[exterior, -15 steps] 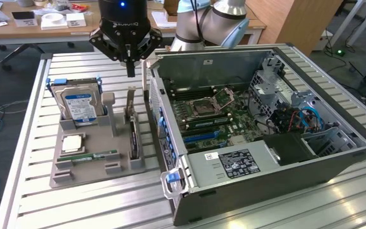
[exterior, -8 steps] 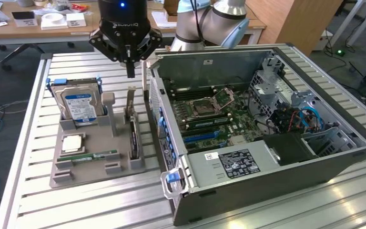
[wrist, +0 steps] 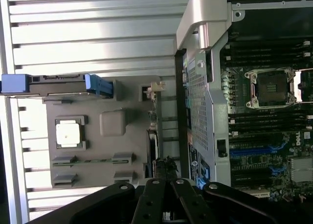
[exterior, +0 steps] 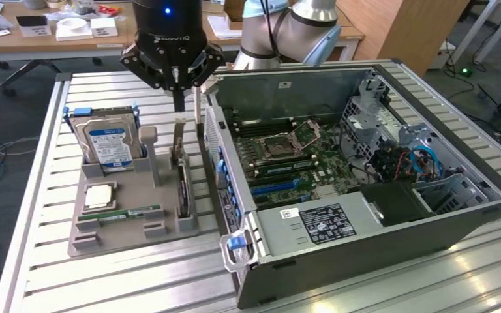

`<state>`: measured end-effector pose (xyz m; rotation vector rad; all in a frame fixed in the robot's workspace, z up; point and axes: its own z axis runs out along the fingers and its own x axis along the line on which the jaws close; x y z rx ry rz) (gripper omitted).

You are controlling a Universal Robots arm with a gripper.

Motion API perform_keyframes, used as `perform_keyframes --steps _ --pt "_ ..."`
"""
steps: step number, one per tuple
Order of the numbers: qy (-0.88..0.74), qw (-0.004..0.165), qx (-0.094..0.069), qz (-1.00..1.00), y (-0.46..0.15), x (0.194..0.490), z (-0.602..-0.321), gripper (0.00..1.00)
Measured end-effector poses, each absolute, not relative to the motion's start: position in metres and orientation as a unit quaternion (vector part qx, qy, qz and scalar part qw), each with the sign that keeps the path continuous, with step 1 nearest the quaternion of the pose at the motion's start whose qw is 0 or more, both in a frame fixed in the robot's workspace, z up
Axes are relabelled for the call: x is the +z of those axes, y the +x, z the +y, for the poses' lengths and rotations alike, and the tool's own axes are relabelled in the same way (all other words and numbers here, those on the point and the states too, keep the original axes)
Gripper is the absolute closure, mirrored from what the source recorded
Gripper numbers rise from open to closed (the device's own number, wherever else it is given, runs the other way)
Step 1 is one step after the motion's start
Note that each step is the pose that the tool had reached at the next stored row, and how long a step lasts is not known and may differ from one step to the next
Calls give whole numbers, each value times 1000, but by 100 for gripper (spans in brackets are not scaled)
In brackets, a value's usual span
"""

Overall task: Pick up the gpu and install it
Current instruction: 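Reach for the gpu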

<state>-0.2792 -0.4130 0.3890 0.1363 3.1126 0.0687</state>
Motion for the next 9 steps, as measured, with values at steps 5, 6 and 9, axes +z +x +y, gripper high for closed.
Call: perform_keyframes --steps 5,6,9 --pt "44 13 22 999 -280 389 -424 89" --pt "44 13 22 999 -281 389 -426 89" --pt "44 13 22 999 -281 389 -431 89"
